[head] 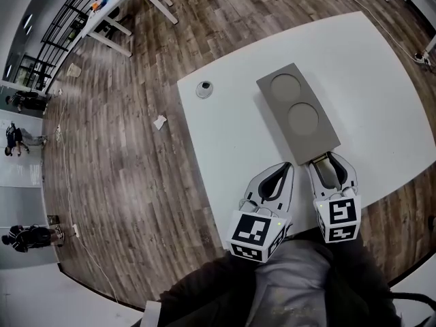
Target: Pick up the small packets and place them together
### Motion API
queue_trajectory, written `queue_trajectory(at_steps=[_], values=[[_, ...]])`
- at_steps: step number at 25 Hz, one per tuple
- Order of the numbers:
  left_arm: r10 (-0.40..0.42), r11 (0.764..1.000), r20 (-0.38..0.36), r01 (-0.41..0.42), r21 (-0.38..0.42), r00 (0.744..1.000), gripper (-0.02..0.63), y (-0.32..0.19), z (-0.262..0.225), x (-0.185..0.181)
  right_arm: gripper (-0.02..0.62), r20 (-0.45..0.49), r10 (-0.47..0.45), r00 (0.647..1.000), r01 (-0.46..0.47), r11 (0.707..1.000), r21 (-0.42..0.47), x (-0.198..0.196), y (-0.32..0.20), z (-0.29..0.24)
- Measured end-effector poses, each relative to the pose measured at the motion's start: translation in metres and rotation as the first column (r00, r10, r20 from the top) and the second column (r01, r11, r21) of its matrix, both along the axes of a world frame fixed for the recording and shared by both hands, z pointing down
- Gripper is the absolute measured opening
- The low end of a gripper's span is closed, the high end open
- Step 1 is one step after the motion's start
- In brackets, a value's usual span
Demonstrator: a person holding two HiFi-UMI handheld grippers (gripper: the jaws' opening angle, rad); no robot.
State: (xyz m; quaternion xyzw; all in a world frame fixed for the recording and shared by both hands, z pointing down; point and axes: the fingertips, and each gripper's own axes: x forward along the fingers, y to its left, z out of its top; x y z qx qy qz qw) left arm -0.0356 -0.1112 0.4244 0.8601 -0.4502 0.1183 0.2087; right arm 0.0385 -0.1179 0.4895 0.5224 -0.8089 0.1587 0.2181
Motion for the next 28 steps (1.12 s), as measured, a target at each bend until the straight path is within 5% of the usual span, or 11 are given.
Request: queue_trajectory(at_steps=[28], values=[[0.024, 1.0, 0.021, -0.024, 0.004, 0.999, 0.003, 0.022, -0.005, 0.017, 0.173, 0.03, 0.011, 0.999, -0.01, 0.999, -0.04, 0.011, 0.023, 0.01]])
